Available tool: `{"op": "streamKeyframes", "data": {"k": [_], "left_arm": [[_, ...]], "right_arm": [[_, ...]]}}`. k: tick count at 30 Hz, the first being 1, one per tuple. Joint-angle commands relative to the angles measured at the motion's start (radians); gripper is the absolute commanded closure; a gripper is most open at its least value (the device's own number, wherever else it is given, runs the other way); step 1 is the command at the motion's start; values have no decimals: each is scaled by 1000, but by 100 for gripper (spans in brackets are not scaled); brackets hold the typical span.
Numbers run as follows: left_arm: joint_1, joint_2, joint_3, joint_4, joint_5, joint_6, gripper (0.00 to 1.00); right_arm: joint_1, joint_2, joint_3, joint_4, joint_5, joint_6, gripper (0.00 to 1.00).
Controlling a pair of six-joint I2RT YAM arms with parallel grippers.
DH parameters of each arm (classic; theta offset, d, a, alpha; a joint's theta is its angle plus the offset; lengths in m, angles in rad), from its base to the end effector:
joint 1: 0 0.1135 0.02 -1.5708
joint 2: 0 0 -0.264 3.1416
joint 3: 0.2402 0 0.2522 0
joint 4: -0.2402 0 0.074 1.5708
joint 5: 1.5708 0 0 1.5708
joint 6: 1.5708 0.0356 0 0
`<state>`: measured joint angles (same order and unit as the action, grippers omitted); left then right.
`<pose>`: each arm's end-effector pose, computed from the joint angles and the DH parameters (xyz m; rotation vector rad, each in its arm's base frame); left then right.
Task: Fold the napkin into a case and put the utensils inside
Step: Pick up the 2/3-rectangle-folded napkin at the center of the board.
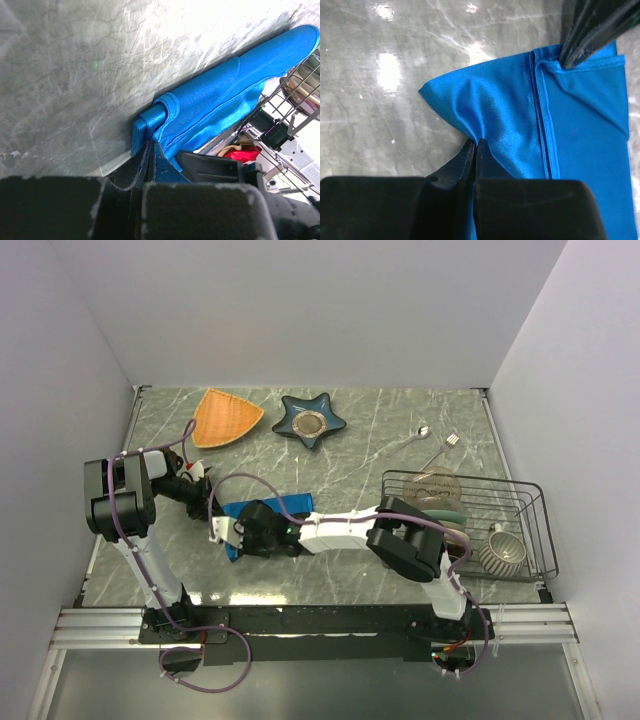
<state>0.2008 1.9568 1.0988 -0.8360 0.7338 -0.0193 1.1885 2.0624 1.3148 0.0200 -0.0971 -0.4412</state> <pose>0.3111 0.0390 0.1123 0.3844 -2.8567 1.1190 0.1635 0.4158 0.1509 -1.7409 1.5711 0.4899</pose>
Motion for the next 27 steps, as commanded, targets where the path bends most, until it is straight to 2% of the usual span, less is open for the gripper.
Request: {"op": "streamKeyframes", "data": {"k": [1,8,13,17,20,27], "left_arm": [[-9,60,-39,75,-174,48,99],[-11,59,-39,75,-172,48,99],[-9,60,-39,75,-171,48,99],[-11,63,-37,74,-169,51,99],[-9,63,-37,74,-169,51,99],[-9,45,-37,75,-156,59,99]], "right_arm": [[-85,-42,98,-106,-104,79,100],[-205,30,337,-323,-360,133,100],[-251,160,524,-531,-524,147,100],[-271,261,682,-671,-572,127,100],[-276,323,734,-712,-589,117,100],[-296,378,741,-726,-613,179,100]]}}
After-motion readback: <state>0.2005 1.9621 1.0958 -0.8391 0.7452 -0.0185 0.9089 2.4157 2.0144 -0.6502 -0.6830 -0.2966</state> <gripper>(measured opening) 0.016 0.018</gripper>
